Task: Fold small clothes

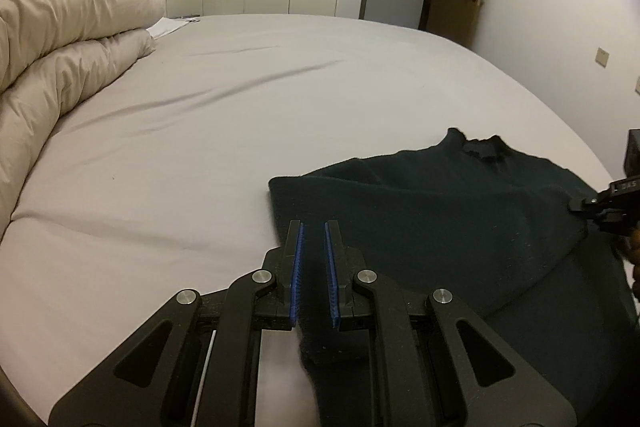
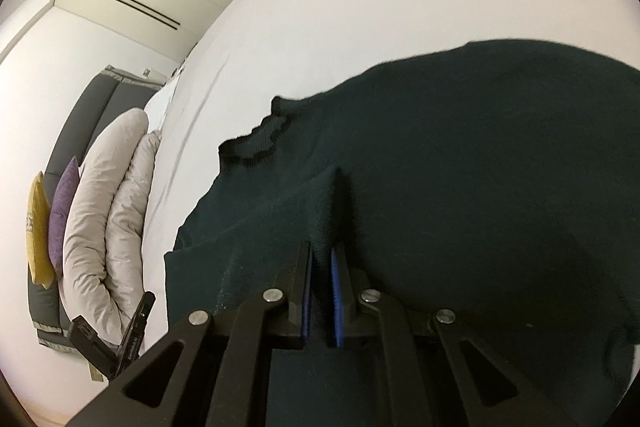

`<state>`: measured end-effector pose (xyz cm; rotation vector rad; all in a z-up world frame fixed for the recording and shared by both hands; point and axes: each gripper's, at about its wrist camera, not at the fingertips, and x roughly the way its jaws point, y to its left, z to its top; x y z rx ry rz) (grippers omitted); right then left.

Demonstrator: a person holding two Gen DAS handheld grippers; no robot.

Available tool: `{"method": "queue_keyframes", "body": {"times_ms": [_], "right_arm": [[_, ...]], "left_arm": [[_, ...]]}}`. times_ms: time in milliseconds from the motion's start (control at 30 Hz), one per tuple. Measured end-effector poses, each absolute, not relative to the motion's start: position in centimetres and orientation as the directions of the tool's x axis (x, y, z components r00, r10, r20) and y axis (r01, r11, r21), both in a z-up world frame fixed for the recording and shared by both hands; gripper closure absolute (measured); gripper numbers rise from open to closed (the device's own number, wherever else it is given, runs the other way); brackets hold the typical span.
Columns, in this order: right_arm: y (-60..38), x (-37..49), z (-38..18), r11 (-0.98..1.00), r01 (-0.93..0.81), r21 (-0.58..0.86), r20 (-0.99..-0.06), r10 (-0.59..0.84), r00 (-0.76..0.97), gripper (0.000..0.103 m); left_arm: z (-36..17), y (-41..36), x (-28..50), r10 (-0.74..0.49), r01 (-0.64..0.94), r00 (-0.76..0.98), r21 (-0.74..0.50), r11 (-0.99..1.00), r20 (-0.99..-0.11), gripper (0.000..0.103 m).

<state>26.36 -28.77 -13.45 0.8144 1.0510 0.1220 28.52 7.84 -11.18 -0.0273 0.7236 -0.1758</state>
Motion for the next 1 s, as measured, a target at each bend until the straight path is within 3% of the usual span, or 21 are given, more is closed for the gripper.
{"method": "queue_keyframes", "body": {"times_ms": [200,233,333,467,533,567,633,867,1000], "right_arm": [[-29.7,25.3,-14.4,0.682,0.307,0.664,-0.719,0.468,0.514,0.096],[-29.6,25.2,-14.5,0.666,0.302,0.682,-0.705,0.49,0.512,0.093],[-29.6,25.2,-14.9,0.622,0.322,0.714,-0.685,0.524,0.506,0.067],[-28.9,25.7,-14.9,0.638,0.323,0.699,-0.699,0.512,0.5,0.064],[-28.4,26.1,-15.0,0.648,0.318,0.692,-0.705,0.513,0.49,0.069],[-28.1,26.2,-15.0,0.663,0.311,0.681,-0.714,0.509,0.48,0.08],[-27.2,26.4,-14.7,0.715,0.295,0.634,-0.751,0.478,0.456,0.093],[-27.3,25.2,-14.0,0.72,0.301,0.625,-0.75,0.446,0.489,0.095],[-27.2,24.9,-14.8,0.702,0.321,0.636,-0.75,0.463,0.473,0.094]], "left_arm": [[-11.6,9.3,29.0,-0.109,0.055,0.74,-0.101,0.993,-0.664,0.093],[-11.4,9.5,28.9,-0.112,0.055,0.746,-0.107,0.993,-0.656,0.093],[-10.3,10.7,28.2,-0.103,0.018,0.784,-0.143,0.99,-0.613,0.093],[-9.1,13.6,28.3,-0.117,-0.024,0.8,-0.226,0.974,-0.589,0.093],[-9.0,14.6,28.5,-0.126,-0.029,0.792,-0.243,0.97,-0.597,0.093],[-9.0,14.9,28.6,-0.136,-0.027,0.788,-0.255,0.967,-0.6,0.093],[-8.9,14.9,28.5,-0.167,-0.001,0.78,-0.268,0.963,-0.603,0.093],[-9.6,9.7,28.4,-0.216,0.179,0.729,-0.124,0.976,-0.649,0.093],[-12.3,6.4,28.7,-0.111,0.211,0.691,0.053,0.976,-0.714,0.093]]}}
